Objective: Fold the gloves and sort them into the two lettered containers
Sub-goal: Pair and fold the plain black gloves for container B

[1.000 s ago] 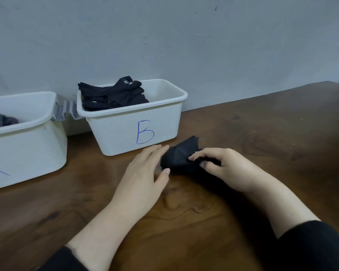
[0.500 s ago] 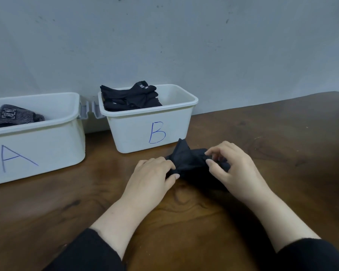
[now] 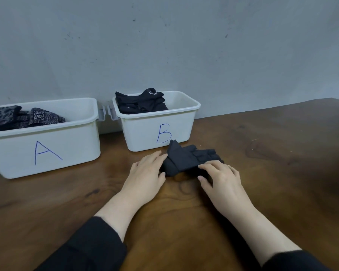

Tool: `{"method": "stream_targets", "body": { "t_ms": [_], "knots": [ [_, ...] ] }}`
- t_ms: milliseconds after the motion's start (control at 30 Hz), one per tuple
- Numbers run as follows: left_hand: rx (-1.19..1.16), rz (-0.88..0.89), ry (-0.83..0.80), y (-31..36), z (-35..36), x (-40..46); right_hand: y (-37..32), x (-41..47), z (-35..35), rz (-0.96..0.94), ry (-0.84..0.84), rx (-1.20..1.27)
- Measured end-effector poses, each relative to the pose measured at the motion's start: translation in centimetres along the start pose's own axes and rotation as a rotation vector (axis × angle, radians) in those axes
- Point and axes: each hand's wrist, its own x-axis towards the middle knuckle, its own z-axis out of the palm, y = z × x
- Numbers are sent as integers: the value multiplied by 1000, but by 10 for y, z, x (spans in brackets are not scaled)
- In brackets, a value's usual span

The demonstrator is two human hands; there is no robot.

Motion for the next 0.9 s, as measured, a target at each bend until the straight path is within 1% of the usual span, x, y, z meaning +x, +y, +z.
{"method": "stream_targets", "body": {
  "t_ms": [67, 133, 267, 400, 467, 533, 600, 667, 733, 767, 833, 900],
  "knots": [
    [10, 1, -41, -1, 2, 7, -2, 0, 4, 35, -20, -50],
    [23, 13, -14, 0, 4, 9, -2, 0, 8, 76, -28, -74],
    [70, 38, 93, 2, 3, 5, 0, 2, 9, 159, -5, -85],
    [65, 50, 267, 0, -11, -12, -3, 4, 4, 182, 56, -86],
    [91, 65, 357, -4, -21, -27, -5, 5, 1, 183, 35, -46],
    [137, 90, 384, -10, -30, -44, -9, 5, -1, 189, -23, -14],
    [159, 137, 303, -17, -37, -63, -15, 6, 1, 221, -59, -5],
    [159, 176, 174, -24, -38, -79, -22, 9, 7, 283, -53, -20],
    [165, 175, 81, -31, -34, -88, -29, 16, 13, 359, -55, -45],
    [170, 168, 59, -35, -31, -90, -32, 20, 15, 393, -49, -50],
    [176, 149, 73, -40, -23, -86, -38, 29, 19, 446, -25, -49],
    [153, 82, 31, -41, -20, -82, -39, 38, 23, 493, -17, -56]
  ]
}}
